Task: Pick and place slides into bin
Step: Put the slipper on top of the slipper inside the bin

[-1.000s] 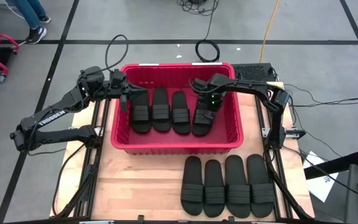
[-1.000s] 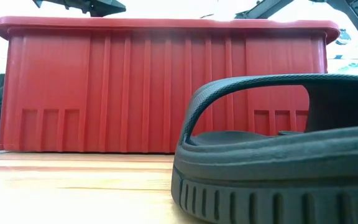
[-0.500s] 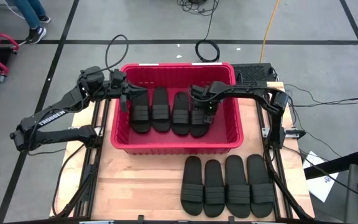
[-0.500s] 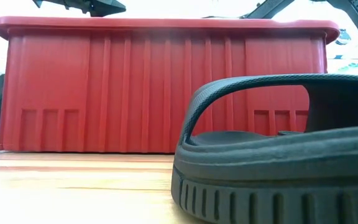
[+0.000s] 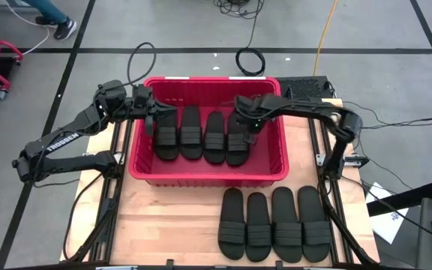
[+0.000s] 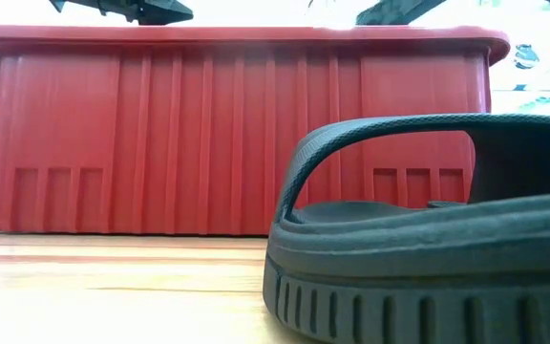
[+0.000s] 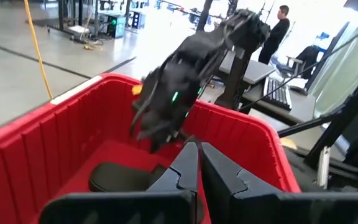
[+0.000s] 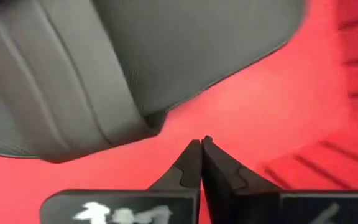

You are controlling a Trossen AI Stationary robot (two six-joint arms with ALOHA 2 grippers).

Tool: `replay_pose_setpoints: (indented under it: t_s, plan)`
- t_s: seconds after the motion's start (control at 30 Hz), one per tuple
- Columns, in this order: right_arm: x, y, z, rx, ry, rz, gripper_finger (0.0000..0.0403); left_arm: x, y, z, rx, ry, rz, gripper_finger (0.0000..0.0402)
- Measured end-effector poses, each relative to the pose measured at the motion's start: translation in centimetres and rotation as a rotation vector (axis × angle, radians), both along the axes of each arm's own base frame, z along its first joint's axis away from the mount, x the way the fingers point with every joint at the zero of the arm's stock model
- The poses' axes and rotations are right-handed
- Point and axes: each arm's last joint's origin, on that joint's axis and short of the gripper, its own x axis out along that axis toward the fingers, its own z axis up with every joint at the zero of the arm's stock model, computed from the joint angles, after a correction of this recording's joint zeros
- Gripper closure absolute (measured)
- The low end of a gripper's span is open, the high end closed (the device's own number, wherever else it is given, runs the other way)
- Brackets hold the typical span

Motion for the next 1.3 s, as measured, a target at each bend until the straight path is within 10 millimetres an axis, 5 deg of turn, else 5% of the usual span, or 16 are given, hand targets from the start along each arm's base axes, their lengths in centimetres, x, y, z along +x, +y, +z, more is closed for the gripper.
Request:
replay_pose_setpoints:
  t_s: [0.33, 0.47, 0.7, 0.87, 1.07, 1.3]
  plan:
    - [-5.7, 3.7, 13.7, -0.09, -0.634, 0.145, 0.0403, 0.1, 0.0, 0.5, 0.1, -0.04, -0.008, 0.0394]
    - [-9.5, 6.5, 16.9, -0.133, -0.705, 0.209, 0.0403, 0.1, 0.1, 1.1, 0.125, -0.087, 0.011, 0.0395]
    - [-13.8, 9.4, 16.7, 0.008, -0.538, 0.255, 0.0403, 0.1, 0.3, 1.3, 0.04, -0.12, 0.091, 0.0388]
    - [-13.7, 10.8, 16.3, 0.181, -0.534, 0.417, 0.0403, 0.1, 0.3, 1.3, -0.014, -0.128, 0.095, 0.0382]
    - [-13.5, 12.4, 16.8, 0.167, -0.591, 0.596, 0.0403, 0.2, 0.0, 1.3, -0.049, -0.131, 0.044, 0.0399]
    - [-14.7, 14.9, 16.6, 0.293, -0.504, 0.591, 0.0403, 0.3, -0.3, 1.3, -0.066, -0.132, 0.011, 0.038]
